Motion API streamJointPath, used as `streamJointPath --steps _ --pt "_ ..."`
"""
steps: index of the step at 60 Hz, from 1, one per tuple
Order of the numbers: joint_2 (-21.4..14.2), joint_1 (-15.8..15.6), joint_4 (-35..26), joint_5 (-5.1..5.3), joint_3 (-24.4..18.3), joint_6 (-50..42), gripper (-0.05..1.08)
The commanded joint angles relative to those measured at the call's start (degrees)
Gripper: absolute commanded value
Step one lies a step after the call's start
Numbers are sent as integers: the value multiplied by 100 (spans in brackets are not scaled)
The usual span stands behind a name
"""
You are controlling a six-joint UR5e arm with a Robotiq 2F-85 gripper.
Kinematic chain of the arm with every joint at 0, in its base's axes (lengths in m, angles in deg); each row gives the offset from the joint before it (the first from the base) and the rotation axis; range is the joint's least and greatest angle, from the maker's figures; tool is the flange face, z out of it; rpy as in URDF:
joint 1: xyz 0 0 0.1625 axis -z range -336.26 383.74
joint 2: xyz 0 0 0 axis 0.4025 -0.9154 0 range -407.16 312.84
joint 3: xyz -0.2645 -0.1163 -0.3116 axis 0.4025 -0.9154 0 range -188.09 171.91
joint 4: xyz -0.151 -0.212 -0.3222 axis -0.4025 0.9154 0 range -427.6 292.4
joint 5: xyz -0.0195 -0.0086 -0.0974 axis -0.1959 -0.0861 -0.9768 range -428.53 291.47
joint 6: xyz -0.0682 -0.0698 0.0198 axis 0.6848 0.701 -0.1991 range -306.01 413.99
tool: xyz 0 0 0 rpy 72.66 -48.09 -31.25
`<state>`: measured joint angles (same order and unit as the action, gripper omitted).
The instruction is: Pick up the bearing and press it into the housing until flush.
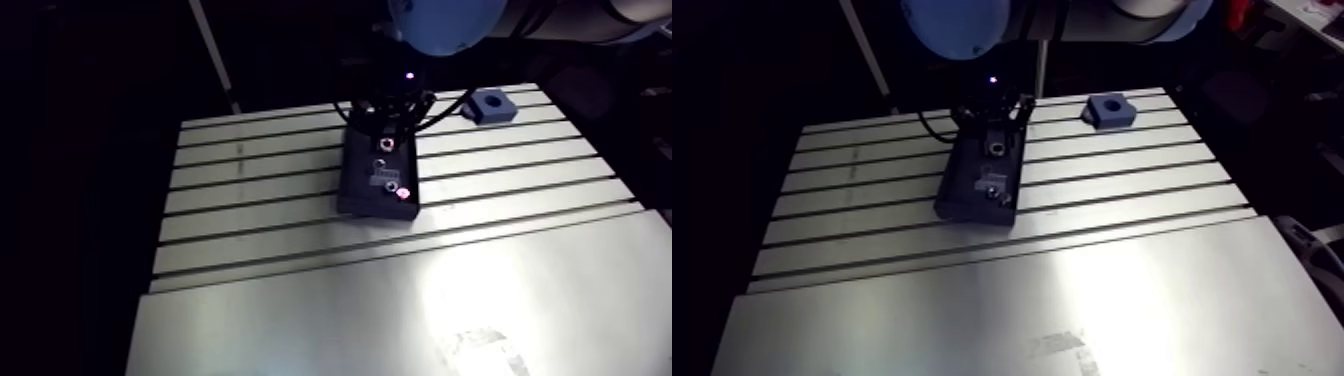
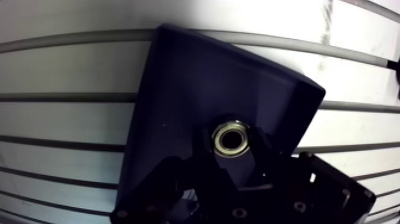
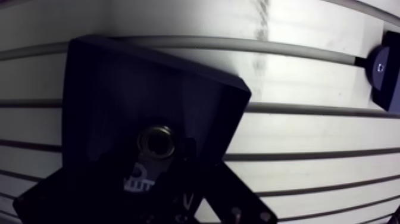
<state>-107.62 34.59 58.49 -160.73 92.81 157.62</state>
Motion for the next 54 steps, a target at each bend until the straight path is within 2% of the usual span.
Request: streamJointPath --steps 1,15,25,35,48,54 --pt "-45 -20 -16 32 -46 -5 59" --pt "-212 -29 -61 111 -75 -5 60" --pt "-335 -21 -135 102 -75 -5 60" --pt "-492 -13 -480 112 -158 -5 61" --pt "-672 28 -861 85 -400 -5 61" --pt "-672 176 -1158 68 -602 -5 61"
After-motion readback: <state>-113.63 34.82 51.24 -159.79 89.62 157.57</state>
